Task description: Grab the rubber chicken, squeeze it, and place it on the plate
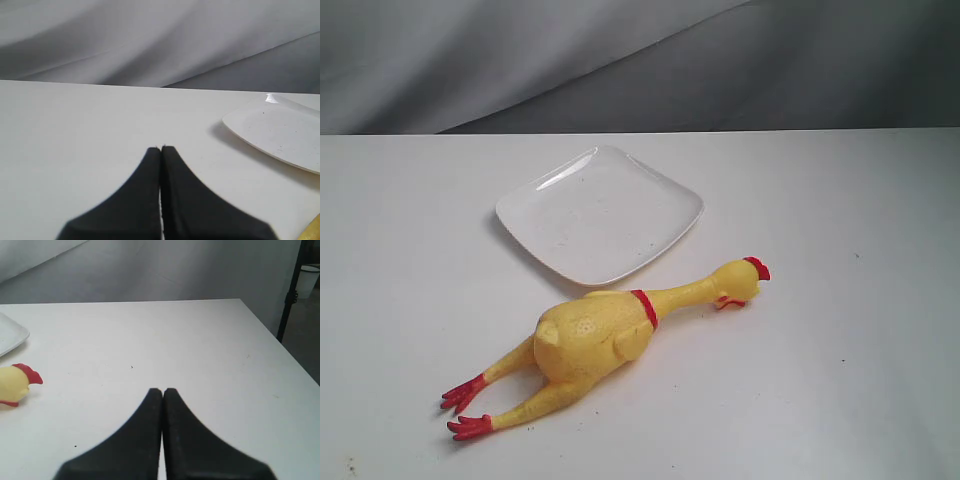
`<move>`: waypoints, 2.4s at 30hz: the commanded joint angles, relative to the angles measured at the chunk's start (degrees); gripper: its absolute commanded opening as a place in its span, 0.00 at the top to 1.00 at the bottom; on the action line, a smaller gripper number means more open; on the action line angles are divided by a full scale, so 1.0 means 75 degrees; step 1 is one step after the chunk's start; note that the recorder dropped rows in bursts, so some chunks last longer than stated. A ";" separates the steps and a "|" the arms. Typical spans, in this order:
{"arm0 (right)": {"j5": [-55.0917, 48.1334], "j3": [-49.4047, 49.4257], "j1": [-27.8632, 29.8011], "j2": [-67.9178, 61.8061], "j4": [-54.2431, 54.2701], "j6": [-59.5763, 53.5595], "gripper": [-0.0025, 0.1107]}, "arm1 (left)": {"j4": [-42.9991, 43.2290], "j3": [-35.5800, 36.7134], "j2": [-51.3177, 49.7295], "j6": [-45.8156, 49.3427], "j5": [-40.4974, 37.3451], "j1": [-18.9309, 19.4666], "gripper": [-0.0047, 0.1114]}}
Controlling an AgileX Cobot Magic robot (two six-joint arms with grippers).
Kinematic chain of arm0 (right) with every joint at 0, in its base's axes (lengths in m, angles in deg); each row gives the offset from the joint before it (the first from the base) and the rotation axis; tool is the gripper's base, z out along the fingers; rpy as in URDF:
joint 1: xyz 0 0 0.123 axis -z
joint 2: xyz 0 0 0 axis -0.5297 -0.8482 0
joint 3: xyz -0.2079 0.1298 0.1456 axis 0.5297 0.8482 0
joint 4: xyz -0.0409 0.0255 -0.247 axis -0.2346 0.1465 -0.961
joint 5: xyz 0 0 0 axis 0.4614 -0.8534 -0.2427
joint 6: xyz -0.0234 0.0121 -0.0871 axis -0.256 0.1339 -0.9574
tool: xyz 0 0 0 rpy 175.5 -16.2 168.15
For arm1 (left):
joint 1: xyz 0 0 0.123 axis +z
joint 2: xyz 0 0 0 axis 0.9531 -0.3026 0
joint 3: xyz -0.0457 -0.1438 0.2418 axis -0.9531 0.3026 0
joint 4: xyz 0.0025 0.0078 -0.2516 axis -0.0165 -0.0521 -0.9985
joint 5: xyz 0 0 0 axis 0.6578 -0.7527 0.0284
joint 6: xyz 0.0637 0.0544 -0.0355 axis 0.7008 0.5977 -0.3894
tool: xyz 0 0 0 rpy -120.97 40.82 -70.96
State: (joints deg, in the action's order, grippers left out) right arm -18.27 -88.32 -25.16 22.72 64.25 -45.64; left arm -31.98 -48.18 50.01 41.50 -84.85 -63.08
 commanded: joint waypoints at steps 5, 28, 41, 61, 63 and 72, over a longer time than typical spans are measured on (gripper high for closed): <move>0.0017 0.0025 0.0027 0.0027 -0.0045 -0.0026 0.98 | -0.0031 0.0041 0.0033 0.0002 -0.0019 0.0005 0.96; 0.3209 0.0025 0.0027 0.0027 -0.0045 -0.0026 0.98 | -0.0031 0.0041 0.0033 0.0002 -0.0019 0.0005 0.96; 0.5301 0.0025 0.0027 0.0027 0.0185 0.1945 0.98 | -0.0031 0.0041 0.0033 0.0002 -0.0019 0.0005 0.96; -0.0442 -0.7011 -0.2833 -0.6024 -0.1786 0.0286 0.98 | -0.0031 0.0041 0.0033 0.0002 -0.0019 0.0005 0.96; -0.1179 -0.7617 -0.3061 -0.6870 -0.1319 -0.0873 0.98 | -0.0031 0.0041 0.0033 0.0002 -0.0019 0.0005 0.96; -0.3938 -0.9066 -0.3141 -0.9865 0.2783 -0.7356 0.98 | -0.0031 0.0041 0.0033 0.0002 -0.0019 0.0005 0.96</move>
State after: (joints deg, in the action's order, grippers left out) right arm -42.91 -154.73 -48.55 -46.37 76.76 -88.38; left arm -31.98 -48.18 50.01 41.50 -84.85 -63.08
